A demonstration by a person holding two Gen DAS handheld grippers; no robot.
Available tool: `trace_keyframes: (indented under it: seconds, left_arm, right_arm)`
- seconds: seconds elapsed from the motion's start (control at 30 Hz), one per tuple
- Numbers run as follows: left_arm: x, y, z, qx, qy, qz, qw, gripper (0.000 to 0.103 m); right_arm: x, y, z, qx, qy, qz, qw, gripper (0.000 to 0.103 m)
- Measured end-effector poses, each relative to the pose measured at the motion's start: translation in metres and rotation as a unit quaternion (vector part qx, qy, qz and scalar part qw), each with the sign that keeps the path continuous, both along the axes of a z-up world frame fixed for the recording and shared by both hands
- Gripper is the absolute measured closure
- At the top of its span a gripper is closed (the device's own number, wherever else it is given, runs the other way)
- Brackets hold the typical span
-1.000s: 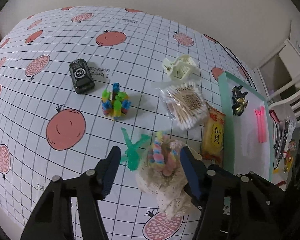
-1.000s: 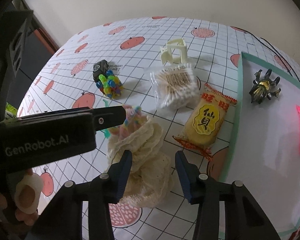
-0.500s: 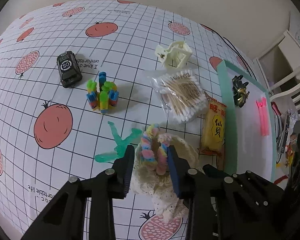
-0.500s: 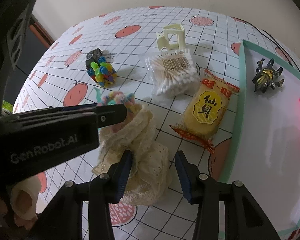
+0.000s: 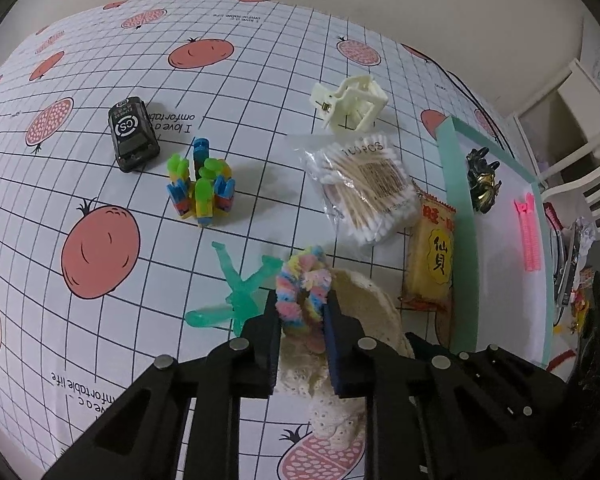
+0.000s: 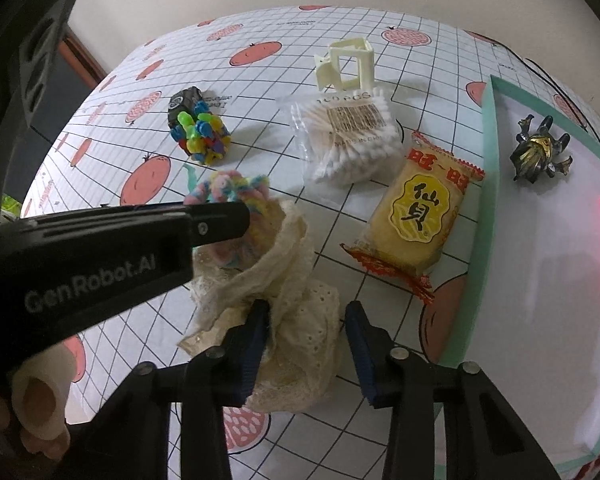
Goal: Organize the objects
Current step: 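Grasp the fuzzy hair tie with the left tool while the right tool grasps the lace cloth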
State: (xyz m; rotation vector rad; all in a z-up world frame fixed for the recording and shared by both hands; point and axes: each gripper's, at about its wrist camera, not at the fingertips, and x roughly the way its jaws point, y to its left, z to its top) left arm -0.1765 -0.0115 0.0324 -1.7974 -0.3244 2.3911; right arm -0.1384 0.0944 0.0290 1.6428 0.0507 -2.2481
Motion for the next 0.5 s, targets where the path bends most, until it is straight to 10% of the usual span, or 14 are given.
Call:
trace_keyframes:
  seconds: [0.5]
  left_arm:
    - [-0.001, -0.015, 0.009, 0.004, 0.010, 0.023, 0.9997, 0.085]
  right_arm:
    - [-0.003, 0.003, 0.003, 0.004, 0.007, 0.001, 1.000, 0.088]
